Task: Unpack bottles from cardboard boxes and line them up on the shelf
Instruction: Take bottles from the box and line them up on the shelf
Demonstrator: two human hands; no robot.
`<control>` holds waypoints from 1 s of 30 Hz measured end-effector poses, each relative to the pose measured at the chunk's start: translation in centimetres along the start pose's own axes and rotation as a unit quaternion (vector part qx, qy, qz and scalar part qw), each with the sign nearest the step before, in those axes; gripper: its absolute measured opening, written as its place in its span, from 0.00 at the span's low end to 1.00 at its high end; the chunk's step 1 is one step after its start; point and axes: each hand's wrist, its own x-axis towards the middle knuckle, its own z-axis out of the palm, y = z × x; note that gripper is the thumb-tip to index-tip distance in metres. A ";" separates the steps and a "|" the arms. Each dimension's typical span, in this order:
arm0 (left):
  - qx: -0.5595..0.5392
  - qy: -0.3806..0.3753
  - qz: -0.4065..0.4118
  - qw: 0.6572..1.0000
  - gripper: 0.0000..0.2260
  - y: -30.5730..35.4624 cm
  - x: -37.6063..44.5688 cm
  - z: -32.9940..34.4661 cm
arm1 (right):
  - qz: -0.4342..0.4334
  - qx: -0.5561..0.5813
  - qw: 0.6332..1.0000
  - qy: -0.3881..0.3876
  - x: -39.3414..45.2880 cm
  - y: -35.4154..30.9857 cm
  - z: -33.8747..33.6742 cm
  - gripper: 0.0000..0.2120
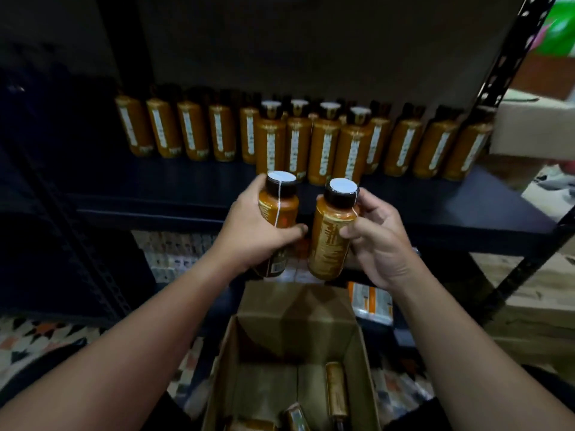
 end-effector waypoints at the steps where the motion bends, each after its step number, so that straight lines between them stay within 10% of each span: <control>1: -0.013 0.019 0.005 1.000 0.30 0.7 0.5 -0.3 | -0.016 0.007 1.000 -0.005 0.4 -0.9 0.2 0.27; 21: -0.122 0.072 0.035 0.989 0.33 -0.6 8.7 2.6 | -0.094 -0.034 0.995 0.028 9.6 0.3 -2.4 0.32; 30: -0.156 -0.118 -0.017 0.980 0.35 -3.7 8.2 -1.9 | -0.070 -0.115 0.990 0.036 8.3 0.8 -2.8 0.37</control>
